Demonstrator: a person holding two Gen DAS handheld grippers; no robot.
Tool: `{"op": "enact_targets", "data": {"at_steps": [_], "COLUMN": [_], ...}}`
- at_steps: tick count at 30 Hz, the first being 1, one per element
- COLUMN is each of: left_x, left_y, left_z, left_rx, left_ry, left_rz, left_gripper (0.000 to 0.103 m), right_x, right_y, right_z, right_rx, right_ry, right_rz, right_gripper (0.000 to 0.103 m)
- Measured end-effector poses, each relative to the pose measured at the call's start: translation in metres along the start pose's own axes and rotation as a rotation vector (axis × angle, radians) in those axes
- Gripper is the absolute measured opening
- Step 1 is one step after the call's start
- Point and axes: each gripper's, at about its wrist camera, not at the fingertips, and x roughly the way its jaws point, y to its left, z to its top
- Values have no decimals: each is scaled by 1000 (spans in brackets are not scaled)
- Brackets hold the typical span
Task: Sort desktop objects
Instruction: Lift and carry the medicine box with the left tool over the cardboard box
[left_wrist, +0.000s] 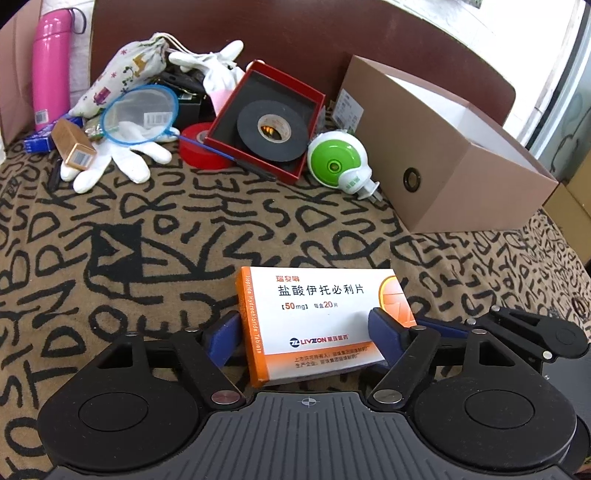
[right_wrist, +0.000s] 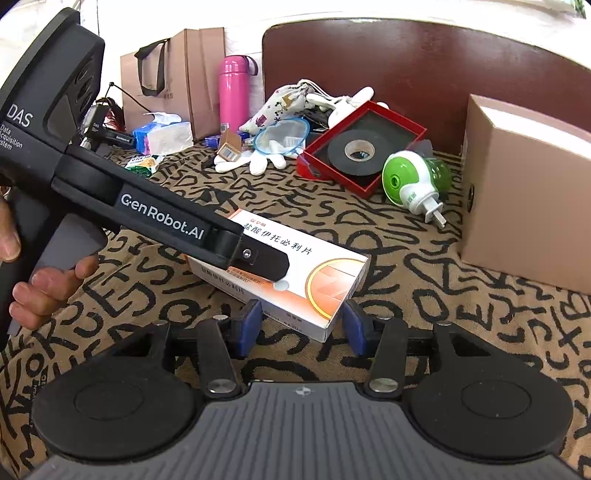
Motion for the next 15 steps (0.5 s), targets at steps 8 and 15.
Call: {"op": "enact_targets", "data": {"at_steps": [8, 15], "left_x": [-16, -39], "left_y": [-27, -76], "left_z": [14, 51], "left_rx": [59, 151], "left_ry": [-56, -192], "left_rz": [-6, -69], "left_gripper": [73, 73], "right_x": [-30, -79], "right_y": [-5, -24], "right_z": [7, 29], "right_rx": [7, 1], "right_ry": [-60, -205], "right_rz": [-56, -161], "right_gripper": [52, 52]}}
